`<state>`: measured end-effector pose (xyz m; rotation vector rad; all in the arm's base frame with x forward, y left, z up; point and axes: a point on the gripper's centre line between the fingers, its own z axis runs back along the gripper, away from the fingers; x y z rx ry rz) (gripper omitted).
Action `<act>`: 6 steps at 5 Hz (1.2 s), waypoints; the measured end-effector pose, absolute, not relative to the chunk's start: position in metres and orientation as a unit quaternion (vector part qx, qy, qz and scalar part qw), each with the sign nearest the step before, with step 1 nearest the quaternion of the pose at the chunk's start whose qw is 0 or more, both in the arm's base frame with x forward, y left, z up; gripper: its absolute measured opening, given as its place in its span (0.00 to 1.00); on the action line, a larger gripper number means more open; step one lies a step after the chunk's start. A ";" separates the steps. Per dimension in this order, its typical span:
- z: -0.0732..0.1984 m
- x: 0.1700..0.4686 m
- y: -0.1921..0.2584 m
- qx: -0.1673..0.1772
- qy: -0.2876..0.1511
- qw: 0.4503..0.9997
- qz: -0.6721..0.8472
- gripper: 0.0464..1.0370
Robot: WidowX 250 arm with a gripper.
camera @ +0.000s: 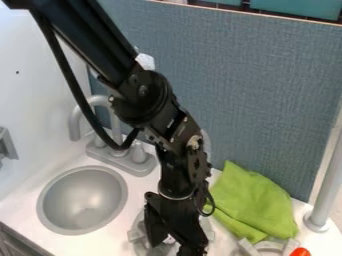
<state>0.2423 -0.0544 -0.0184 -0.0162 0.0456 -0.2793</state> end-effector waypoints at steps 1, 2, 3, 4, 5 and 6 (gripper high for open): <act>-0.025 0.238 -0.054 -0.007 0.034 0.990 -0.140 0.96; -0.028 0.234 -0.068 -0.010 0.025 0.990 -0.139 0.96; -0.029 0.225 -0.094 -0.020 0.019 0.984 -0.175 0.96; -0.030 0.216 -0.120 -0.035 0.010 0.977 -0.211 0.96; -0.025 0.217 -0.147 -0.057 -0.010 0.967 -0.248 0.96; -0.030 0.222 -0.156 -0.051 -0.001 0.967 -0.251 0.96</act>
